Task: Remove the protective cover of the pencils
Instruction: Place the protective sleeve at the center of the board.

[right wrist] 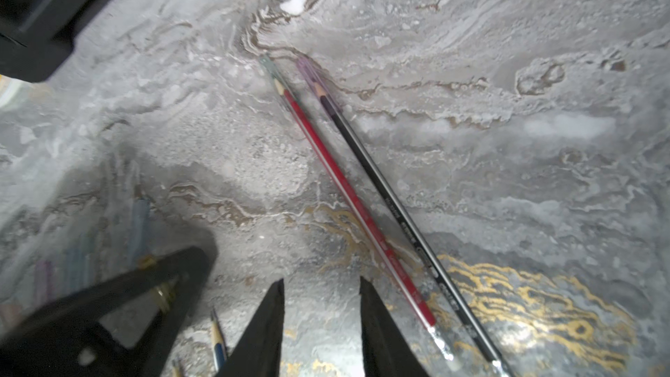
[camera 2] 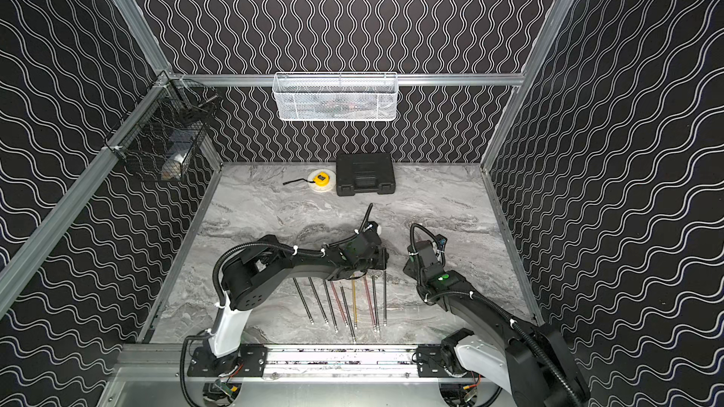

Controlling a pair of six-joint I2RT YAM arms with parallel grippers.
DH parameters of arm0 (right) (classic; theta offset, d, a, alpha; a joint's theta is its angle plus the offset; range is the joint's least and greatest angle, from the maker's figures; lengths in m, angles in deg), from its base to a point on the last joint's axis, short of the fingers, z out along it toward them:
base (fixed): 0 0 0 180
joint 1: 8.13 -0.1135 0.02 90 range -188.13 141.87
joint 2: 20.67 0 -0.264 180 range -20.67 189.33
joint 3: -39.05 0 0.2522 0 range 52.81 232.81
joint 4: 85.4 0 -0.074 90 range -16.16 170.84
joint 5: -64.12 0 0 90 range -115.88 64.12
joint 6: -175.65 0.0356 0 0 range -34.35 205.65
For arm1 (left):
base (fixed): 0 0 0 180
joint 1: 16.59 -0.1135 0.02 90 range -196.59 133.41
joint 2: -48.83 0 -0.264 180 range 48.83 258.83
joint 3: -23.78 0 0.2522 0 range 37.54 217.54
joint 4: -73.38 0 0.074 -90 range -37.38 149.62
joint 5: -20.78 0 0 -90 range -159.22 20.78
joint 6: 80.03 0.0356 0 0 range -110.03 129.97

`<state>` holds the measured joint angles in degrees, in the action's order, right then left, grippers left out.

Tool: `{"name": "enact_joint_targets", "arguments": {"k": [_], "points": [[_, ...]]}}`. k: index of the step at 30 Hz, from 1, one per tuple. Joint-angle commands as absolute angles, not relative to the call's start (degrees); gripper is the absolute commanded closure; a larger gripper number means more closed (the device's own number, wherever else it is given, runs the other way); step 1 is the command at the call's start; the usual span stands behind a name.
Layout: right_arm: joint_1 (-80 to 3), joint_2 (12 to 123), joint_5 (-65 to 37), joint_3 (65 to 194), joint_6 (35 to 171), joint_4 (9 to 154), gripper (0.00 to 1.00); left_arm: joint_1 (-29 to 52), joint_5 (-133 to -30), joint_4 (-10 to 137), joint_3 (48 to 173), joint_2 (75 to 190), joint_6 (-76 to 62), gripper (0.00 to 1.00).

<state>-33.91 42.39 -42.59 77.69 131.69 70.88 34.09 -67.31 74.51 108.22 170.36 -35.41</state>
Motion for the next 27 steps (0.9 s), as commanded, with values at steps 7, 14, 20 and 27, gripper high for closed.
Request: {"name": "enact_joint_targets", "arguments": {"k": [7, 14, 20, 27], "points": [[-29.5, 48.56, -35.67, 78.91, 131.26, 75.67, 0.65, 32.29, -65.55, 69.99, 108.61, 171.59, -34.23, 0.95], [-27.82, 51.34, -34.49, 80.1, 131.02, 75.85, 0.61, 32.05, -65.62, 70.1, 107.99, 171.13, -34.14, 0.85], [-27.82, 46.27, -35.98, 79.37, 131.13, 74.51, 0.6, 32.02, -65.88, 70.17, 107.96, 171.68, -34.43, 0.76], [-27.22, 47.41, -36.89, 79.78, 131.38, 74.07, 0.58, 31.94, -65.09, 70.51, 106.9, 170.93, -34.85, 0.71]]}}
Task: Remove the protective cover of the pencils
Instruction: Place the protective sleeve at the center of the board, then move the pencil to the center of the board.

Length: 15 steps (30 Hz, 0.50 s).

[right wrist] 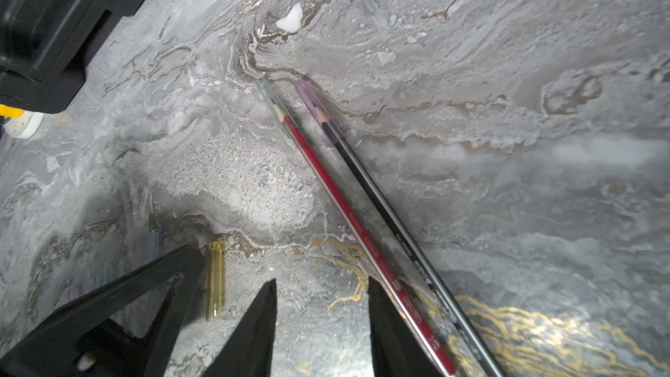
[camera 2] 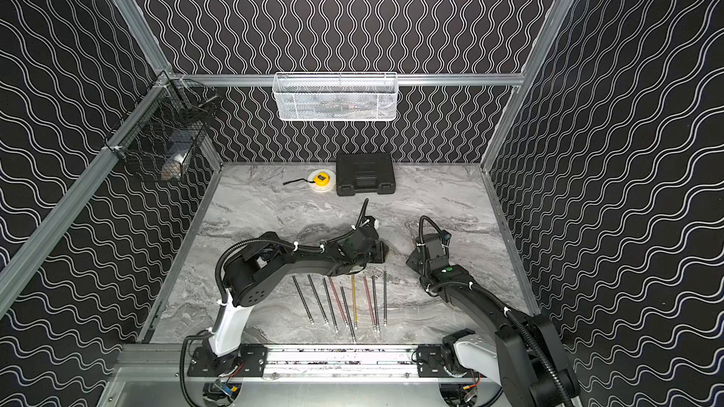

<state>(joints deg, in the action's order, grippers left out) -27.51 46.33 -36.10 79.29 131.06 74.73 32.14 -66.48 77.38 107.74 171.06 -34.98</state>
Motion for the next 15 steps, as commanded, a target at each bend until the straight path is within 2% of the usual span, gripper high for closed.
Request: {"name": "enact_joint_targets", "arguments": {"k": [1, 10, 15], "points": [[-27.04, 48.28, -36.64, 80.01, 131.35, 74.08, 0.58, 31.99, -65.09, 70.52, 106.77, 170.69, -34.85, 0.71], [-26.41, 52.37, -34.35, 80.36, 130.92, 75.96, 0.58, 31.93, -64.74, 70.69, 104.58, 166.82, -34.76, 0.71], [-26.41, 53.82, -31.45, 80.65, 129.73, 75.97, 0.62, 31.95, -64.65, 71.2, 102.84, 163.83, -34.57, 0.71]]}}
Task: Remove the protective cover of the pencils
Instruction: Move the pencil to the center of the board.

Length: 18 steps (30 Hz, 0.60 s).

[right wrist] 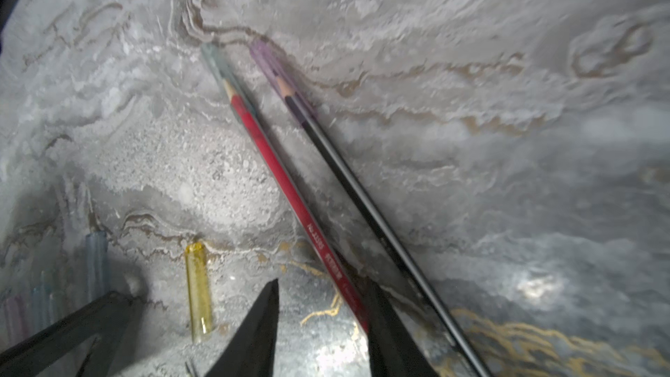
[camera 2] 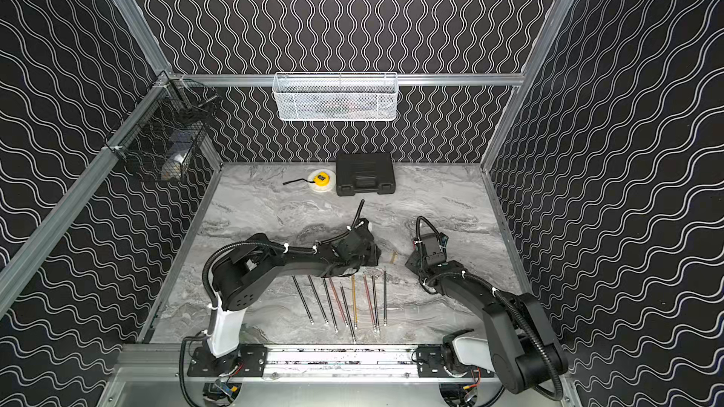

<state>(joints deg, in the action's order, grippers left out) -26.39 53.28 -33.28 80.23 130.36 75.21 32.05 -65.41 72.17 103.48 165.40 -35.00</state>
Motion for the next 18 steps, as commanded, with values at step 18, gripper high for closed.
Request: {"name": "enact_joint_targets", "arguments": {"k": [18], "points": [[-30.19, 62.1, -32.88, 83.84, 128.93, 74.19, 0.72, 31.94, -65.54, 74.08, 96.23, 155.31, -35.18, 0.71]]}}
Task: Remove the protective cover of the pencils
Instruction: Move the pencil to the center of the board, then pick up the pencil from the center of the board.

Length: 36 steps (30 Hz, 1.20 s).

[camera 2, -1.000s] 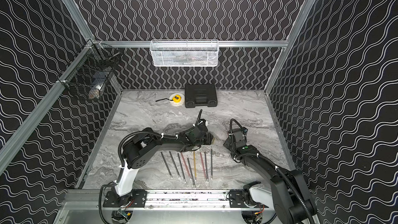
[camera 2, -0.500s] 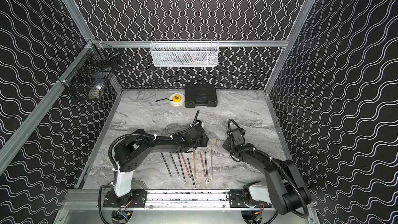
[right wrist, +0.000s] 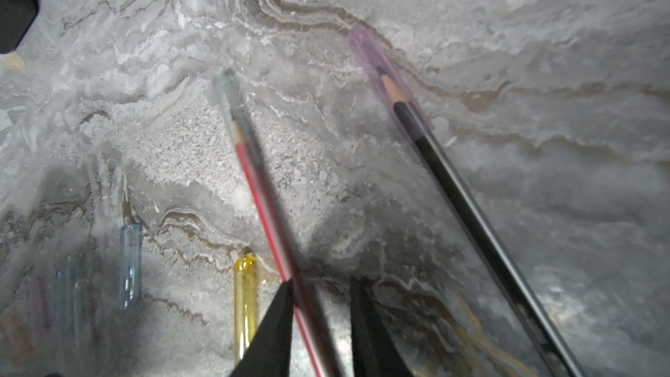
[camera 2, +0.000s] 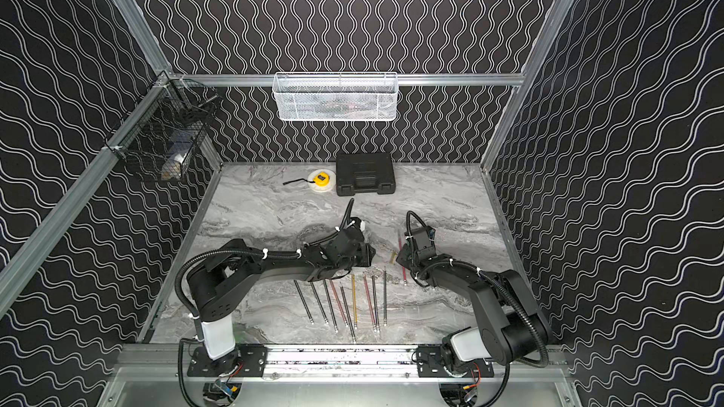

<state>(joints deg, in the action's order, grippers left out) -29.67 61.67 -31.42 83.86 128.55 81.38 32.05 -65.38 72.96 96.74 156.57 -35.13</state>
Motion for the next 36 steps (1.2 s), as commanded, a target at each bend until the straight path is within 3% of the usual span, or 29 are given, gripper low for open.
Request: {"name": "enact_joint_targets", "arguments": {"k": [1, 16, 24, 36], "points": [[-30.66, 61.91, -33.67, 83.91, 128.97, 73.82, 0.72, 31.93, -65.53, 74.12, 95.92, 154.89, -35.2, 0.71], [-43.5, 58.63, -44.35, 84.31, 133.46, 68.35, 0.73, 31.25, -64.3, 77.57, 84.32, 141.2, -36.44, 0.68], [-48.11, 55.56, -45.63, 86.4, 132.43, 66.91, 0.69, 31.05, -64.36, 77.02, 84.35, 140.47, -36.31, 0.68], [-49.62, 68.15, -48.71, 93.38, 131.92, 63.56, 0.62, 30.27, -65.75, 77.96, 84.38, 141.31, -36.66, 0.69]]}}
